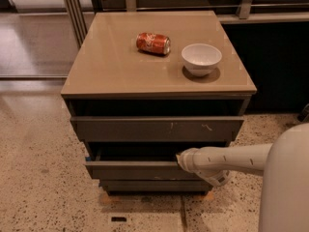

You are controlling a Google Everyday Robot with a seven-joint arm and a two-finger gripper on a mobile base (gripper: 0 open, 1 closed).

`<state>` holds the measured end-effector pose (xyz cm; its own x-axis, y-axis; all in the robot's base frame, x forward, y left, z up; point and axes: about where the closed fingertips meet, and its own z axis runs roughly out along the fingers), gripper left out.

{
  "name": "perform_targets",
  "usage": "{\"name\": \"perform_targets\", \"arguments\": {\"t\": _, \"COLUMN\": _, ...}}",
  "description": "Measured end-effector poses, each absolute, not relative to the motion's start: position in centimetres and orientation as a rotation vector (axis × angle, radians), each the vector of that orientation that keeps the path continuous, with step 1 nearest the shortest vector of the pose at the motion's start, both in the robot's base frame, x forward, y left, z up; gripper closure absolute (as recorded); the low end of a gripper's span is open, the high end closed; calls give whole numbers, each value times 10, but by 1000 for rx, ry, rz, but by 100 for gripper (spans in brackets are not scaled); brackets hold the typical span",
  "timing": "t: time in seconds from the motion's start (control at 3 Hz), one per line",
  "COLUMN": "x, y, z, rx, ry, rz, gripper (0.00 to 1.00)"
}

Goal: Open middle drawer

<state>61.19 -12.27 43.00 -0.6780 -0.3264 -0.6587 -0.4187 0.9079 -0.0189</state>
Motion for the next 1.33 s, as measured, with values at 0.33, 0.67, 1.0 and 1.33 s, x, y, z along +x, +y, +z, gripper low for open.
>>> {"name": "perform_targets", "arguments": {"t": 0.33, "x": 612, "y": -123, "z": 431, "rx": -531, "ry": 2378, "rz": 171, "gripper": 100}}
{"name": "perform_targets", "arguments": {"t": 0.67, "x": 605, "y": -123, "z": 427, "rx": -545, "ry": 2425, "rz": 190, "gripper": 100}}
{"name": "perform_targets", "arguments": {"t": 1.0, "x": 605, "y": -123, "z": 429, "rx": -545, "ry": 2425, "rz": 191, "gripper": 100}}
{"name": "perform_targets", "arguments": {"t": 1.33, "x": 602, "y": -122, "z": 428, "rx": -544, "ry": 2440, "rz": 199, "gripper": 100}}
